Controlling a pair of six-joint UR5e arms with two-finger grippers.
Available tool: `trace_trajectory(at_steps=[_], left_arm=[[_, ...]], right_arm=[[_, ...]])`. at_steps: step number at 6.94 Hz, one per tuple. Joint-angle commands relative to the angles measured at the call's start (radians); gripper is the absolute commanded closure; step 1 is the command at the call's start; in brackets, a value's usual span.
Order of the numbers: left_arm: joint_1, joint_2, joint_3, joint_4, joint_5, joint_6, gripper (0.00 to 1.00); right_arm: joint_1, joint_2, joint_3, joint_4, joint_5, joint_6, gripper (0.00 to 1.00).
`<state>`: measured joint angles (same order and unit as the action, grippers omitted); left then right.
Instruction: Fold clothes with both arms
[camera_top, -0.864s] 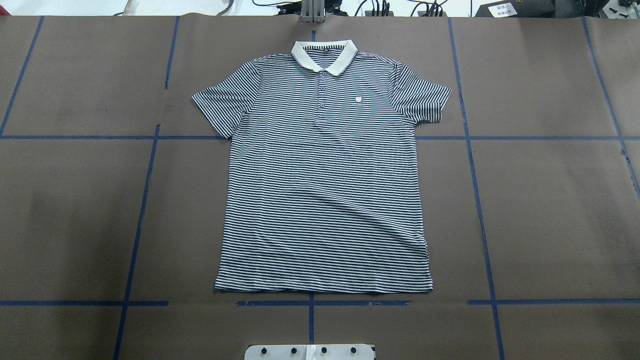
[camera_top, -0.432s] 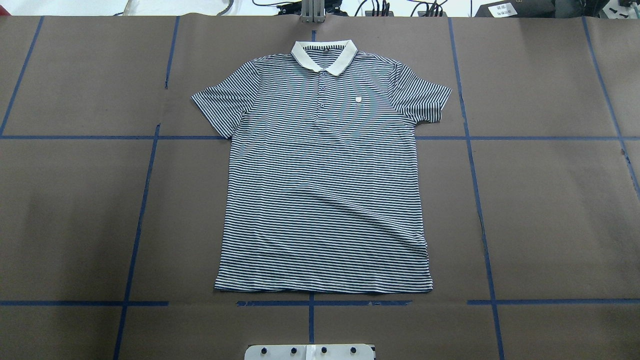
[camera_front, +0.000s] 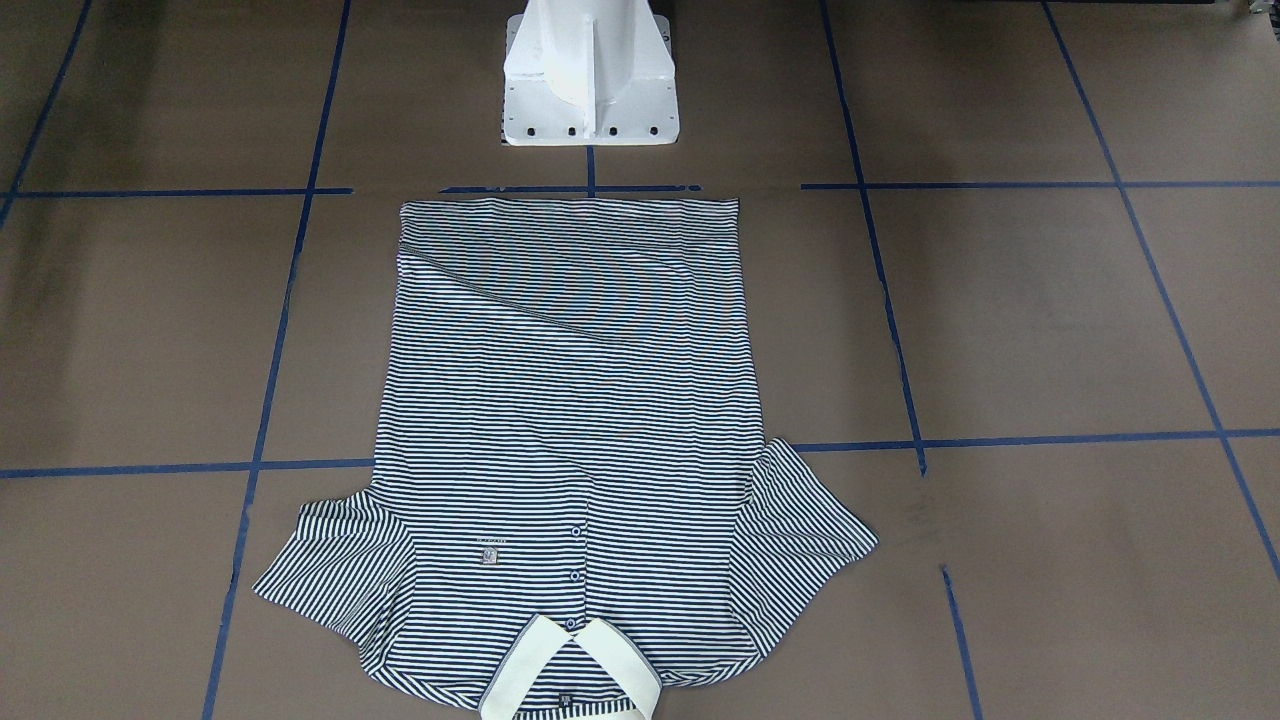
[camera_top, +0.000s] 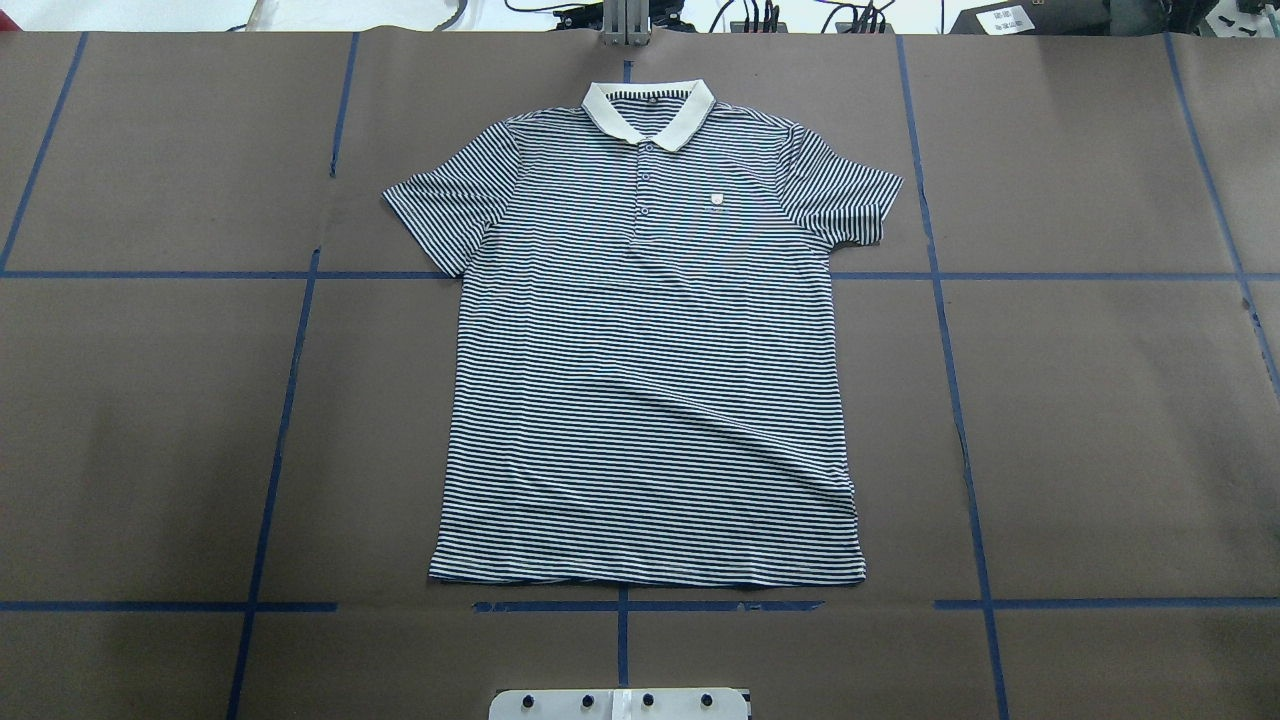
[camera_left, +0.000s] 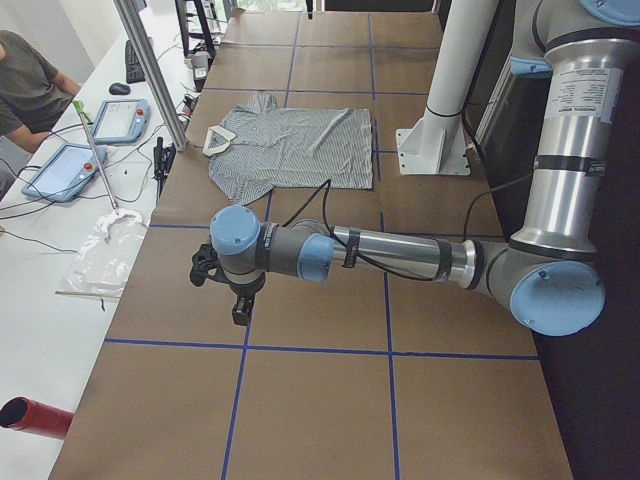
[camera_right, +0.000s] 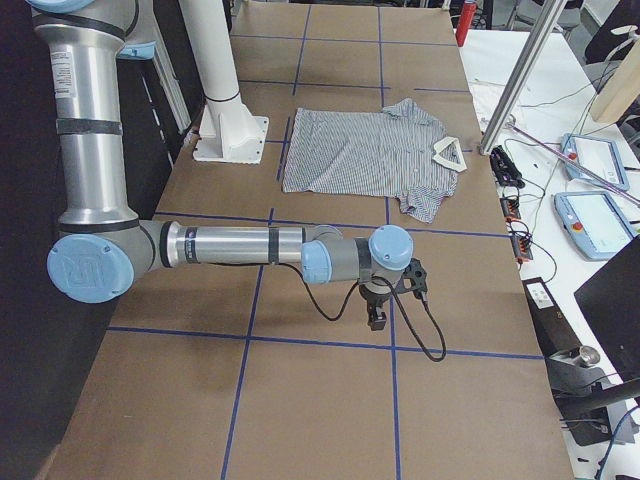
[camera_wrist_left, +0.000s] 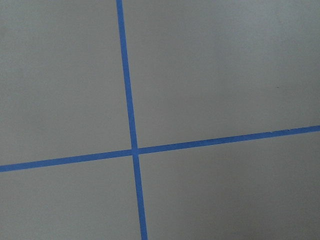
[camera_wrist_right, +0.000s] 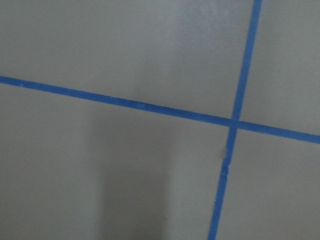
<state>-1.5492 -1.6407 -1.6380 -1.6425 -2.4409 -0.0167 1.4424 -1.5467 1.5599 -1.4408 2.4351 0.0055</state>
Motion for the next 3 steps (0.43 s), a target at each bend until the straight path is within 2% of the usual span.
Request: trace_trajectory(at_steps=[1, 2, 3], left_arm=[[0.001, 0.016, -0.031, -0.013, -0.009, 0.003, 0.00], [0.007, 0.015, -0.029, -0.058, -0.067, 0.001, 0.00], [0.020, 0.024, -0.034, -0.138, -0.078, -0.005, 0.00]], right_arm=[[-0.075, 0.006, 0.002, 0.126, 0.076, 0.176, 0.00], [-0.115, 0.037, -0.009, 0.239, 0.065, 0.295, 0.00], [-0.152, 0.122, -0.039, 0.281, 0.064, 0.459, 0.00]])
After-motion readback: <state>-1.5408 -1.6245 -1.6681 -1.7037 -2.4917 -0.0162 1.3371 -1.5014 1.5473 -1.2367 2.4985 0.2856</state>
